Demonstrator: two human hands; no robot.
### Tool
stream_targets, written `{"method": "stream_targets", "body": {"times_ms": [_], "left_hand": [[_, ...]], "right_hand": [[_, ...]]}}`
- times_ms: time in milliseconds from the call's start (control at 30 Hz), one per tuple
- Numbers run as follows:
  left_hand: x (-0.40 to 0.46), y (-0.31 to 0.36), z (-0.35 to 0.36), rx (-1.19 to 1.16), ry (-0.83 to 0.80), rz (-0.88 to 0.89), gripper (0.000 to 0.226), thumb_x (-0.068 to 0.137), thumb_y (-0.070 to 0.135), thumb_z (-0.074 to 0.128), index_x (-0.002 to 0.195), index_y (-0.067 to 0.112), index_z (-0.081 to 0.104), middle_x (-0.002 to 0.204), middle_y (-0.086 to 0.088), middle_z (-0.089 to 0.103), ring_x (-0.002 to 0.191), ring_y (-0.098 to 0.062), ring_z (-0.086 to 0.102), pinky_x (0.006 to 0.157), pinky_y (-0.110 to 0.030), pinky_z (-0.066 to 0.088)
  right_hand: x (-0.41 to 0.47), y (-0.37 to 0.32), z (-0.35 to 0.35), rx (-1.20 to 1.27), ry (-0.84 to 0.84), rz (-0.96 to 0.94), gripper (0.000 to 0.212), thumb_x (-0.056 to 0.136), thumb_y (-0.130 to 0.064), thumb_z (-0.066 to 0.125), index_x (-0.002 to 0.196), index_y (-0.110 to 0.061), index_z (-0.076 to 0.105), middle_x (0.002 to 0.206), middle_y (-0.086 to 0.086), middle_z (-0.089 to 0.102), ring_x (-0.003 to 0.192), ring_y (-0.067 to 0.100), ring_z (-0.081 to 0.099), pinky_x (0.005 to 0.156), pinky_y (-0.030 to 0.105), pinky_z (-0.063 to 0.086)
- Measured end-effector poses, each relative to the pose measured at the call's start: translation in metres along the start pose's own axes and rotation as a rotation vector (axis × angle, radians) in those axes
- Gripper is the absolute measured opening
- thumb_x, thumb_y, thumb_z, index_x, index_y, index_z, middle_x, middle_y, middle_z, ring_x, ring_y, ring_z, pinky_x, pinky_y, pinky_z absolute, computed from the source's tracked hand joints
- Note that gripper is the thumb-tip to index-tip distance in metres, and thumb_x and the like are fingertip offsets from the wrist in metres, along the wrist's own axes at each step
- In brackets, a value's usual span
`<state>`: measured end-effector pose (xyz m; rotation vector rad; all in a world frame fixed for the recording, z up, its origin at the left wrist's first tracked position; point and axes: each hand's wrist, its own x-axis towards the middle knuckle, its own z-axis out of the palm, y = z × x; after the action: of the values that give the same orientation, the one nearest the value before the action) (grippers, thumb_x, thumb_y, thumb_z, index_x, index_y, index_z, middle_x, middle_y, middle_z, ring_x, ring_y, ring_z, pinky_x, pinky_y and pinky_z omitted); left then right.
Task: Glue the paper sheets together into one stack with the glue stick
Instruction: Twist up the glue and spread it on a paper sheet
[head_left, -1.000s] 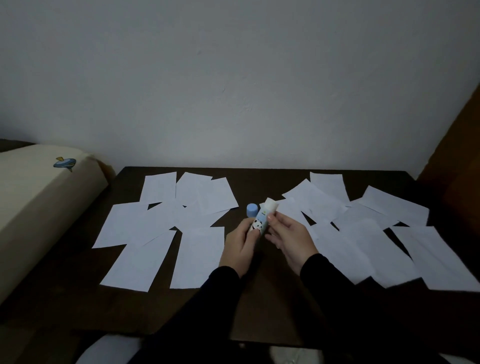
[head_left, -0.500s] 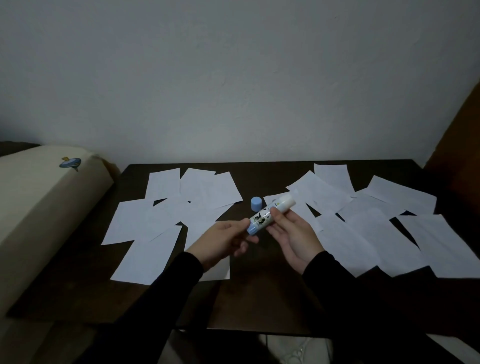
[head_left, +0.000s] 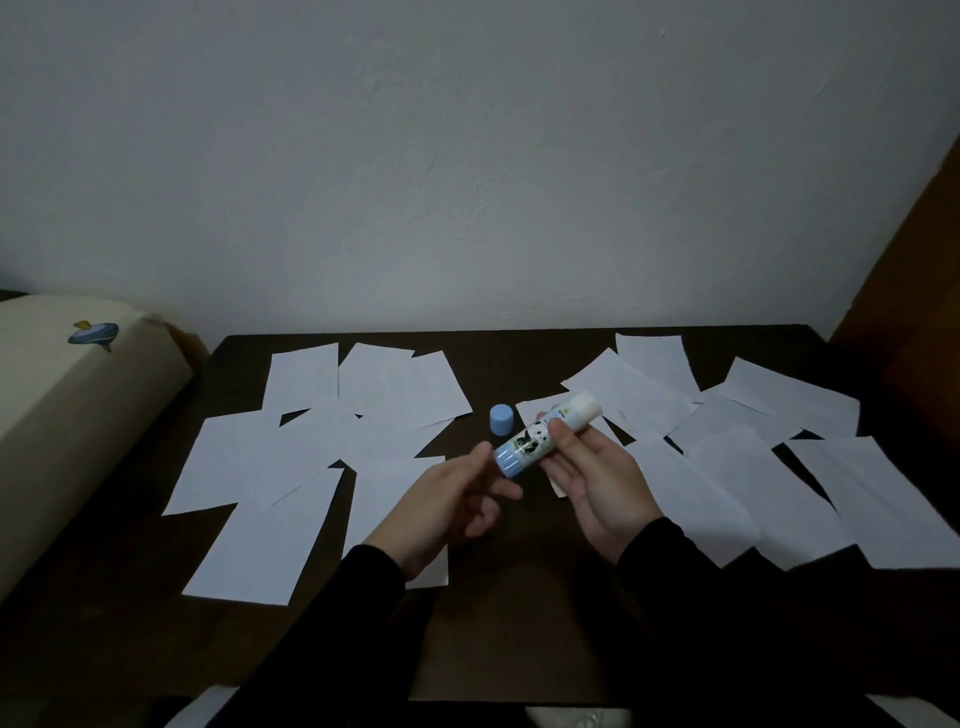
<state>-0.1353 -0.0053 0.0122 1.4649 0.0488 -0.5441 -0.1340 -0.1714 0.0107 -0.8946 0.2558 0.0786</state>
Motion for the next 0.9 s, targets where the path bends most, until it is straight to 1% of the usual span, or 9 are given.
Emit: {"method": "stream_targets", "body": {"times_ms": [67, 200, 367, 433, 533, 633, 733, 800, 900], "left_hand": [[0.0, 0.0, -0.001, -0.076, -0.018, -0.033, 0.037, 0.099, 0.037, 0.043, 0.119, 0.01, 0.057, 0.085, -0.008, 0.068, 0.057, -0.01, 0.047, 0.051, -0.018, 0.036], [-0.002, 0.001, -0.003, -0.076, -0.013, 0.021, 0.028, 0.097, 0.027, 0.05, 0.111, 0.007, 0.063, 0.082, -0.007, 0.069, 0.057, -0.008, 0.047, 0.05, -0.016, 0.038], [0.0, -0.006, -0.003, 0.227, 0.19, 0.259, 0.02, 0.083, 0.013, 0.072, 0.102, 0.014, 0.065, 0.083, 0.002, 0.07, 0.071, -0.011, 0.061, 0.066, -0.022, 0.053], [-0.001, -0.005, -0.001, 0.176, 0.178, 0.238, 0.022, 0.084, 0.017, 0.071, 0.105, 0.018, 0.064, 0.088, 0.003, 0.069, 0.071, -0.008, 0.063, 0.065, -0.021, 0.053], [-0.003, -0.001, 0.0, 0.063, 0.034, 0.049, 0.029, 0.093, 0.037, 0.054, 0.109, 0.014, 0.062, 0.084, -0.003, 0.067, 0.058, -0.01, 0.05, 0.055, -0.021, 0.039], [-0.002, -0.004, -0.001, 0.075, -0.062, -0.082, 0.045, 0.098, 0.046, 0.038, 0.097, 0.008, 0.063, 0.072, -0.002, 0.058, 0.053, -0.009, 0.041, 0.052, -0.021, 0.032], [-0.001, -0.006, -0.001, 0.097, -0.024, 0.012, 0.031, 0.096, 0.037, 0.05, 0.092, 0.009, 0.063, 0.068, 0.0, 0.053, 0.053, -0.008, 0.043, 0.05, -0.019, 0.034], [0.001, -0.008, -0.005, 0.247, 0.063, 0.139, 0.016, 0.089, 0.029, 0.064, 0.094, 0.014, 0.065, 0.074, 0.001, 0.06, 0.061, -0.009, 0.052, 0.056, -0.019, 0.043], [0.003, -0.011, -0.01, 0.337, 0.061, 0.14, 0.023, 0.085, 0.035, 0.067, 0.102, 0.02, 0.064, 0.084, -0.003, 0.067, 0.071, -0.013, 0.058, 0.065, -0.025, 0.047]], "right_hand": [[0.0, 0.001, 0.001, 0.005, -0.01, 0.007, 0.042, 0.077, -0.019, 0.065, 0.116, -0.006, 0.061, 0.107, 0.008, 0.071, 0.098, 0.017, 0.069, 0.076, 0.025, 0.058], [-0.001, 0.003, 0.003, 0.018, 0.001, 0.01, 0.035, 0.083, -0.017, 0.062, 0.116, -0.007, 0.06, 0.11, 0.009, 0.07, 0.102, 0.019, 0.067, 0.077, 0.027, 0.057], [-0.004, 0.004, 0.003, -0.037, 0.005, -0.021, 0.043, 0.076, -0.02, 0.064, 0.118, -0.007, 0.059, 0.112, 0.008, 0.068, 0.104, 0.019, 0.066, 0.078, 0.026, 0.057], [-0.005, 0.003, 0.002, -0.028, 0.005, -0.036, 0.043, 0.075, -0.021, 0.064, 0.115, -0.008, 0.06, 0.109, 0.007, 0.071, 0.101, 0.017, 0.068, 0.079, 0.026, 0.057], [-0.005, 0.003, 0.002, -0.029, -0.001, -0.03, 0.028, 0.081, -0.017, 0.062, 0.109, -0.009, 0.063, 0.102, 0.004, 0.073, 0.097, 0.016, 0.069, 0.083, 0.03, 0.055], [-0.007, 0.005, 0.003, -0.029, -0.027, -0.006, 0.024, 0.08, -0.015, 0.061, 0.104, -0.009, 0.063, 0.1, 0.005, 0.073, 0.098, 0.018, 0.067, 0.086, 0.033, 0.053], [-0.007, 0.004, 0.005, -0.033, -0.027, -0.004, 0.021, 0.081, -0.013, 0.061, 0.102, -0.01, 0.063, 0.1, 0.005, 0.072, 0.098, 0.019, 0.066, 0.09, 0.035, 0.051], [-0.008, 0.004, 0.005, -0.049, -0.019, -0.009, 0.016, 0.088, -0.008, 0.057, 0.103, -0.011, 0.062, 0.102, 0.005, 0.071, 0.098, 0.019, 0.066, 0.087, 0.034, 0.052], [-0.009, 0.006, 0.005, -0.086, -0.014, -0.014, 0.014, 0.091, -0.006, 0.056, 0.101, -0.012, 0.062, 0.104, 0.005, 0.069, 0.1, 0.02, 0.064, 0.086, 0.033, 0.052]]}}
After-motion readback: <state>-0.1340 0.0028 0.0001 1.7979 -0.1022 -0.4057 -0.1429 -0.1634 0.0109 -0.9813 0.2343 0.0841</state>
